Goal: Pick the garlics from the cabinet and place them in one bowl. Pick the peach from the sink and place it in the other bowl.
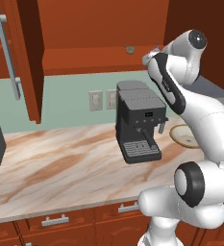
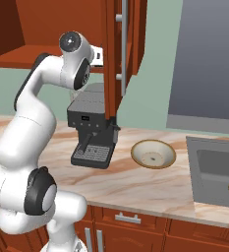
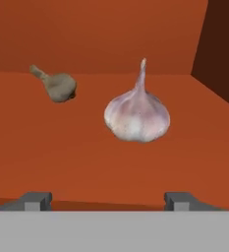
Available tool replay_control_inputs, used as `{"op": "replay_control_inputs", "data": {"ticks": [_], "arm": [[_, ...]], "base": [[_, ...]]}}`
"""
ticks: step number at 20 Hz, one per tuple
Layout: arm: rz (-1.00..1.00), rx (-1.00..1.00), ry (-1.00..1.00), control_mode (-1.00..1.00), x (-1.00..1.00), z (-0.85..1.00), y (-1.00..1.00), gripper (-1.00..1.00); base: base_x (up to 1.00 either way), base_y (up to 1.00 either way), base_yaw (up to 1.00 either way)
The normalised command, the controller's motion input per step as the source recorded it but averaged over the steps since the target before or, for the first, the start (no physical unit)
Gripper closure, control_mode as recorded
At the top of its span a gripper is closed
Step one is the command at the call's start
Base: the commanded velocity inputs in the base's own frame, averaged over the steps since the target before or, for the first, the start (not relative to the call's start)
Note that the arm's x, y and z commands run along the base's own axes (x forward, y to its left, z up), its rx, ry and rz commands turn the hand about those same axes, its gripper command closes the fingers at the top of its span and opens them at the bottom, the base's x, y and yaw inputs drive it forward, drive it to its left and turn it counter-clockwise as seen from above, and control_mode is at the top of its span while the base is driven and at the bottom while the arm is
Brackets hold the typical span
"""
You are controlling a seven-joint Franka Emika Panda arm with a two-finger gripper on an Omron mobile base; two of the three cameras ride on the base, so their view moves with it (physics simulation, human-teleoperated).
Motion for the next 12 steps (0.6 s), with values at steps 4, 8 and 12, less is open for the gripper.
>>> {"op": "replay_control_inputs", "data": {"ticks": [4, 8, 12], "arm": [[0.0, 0.0, -0.01, -1.0, 0.42, 0.06, -0.11, -1.0], [0.0, 0.0, 0.0, -1.0, 0.42, 0.03, -0.03, -1.0], [0.0, 0.0, -0.01, -1.0, 0.5, 0.0, 0.0, -1.0]], "base": [[0.0, 0.0, 0.0], [0.0, 0.0, 0.0], [0.0, 0.0, 0.0]]}}
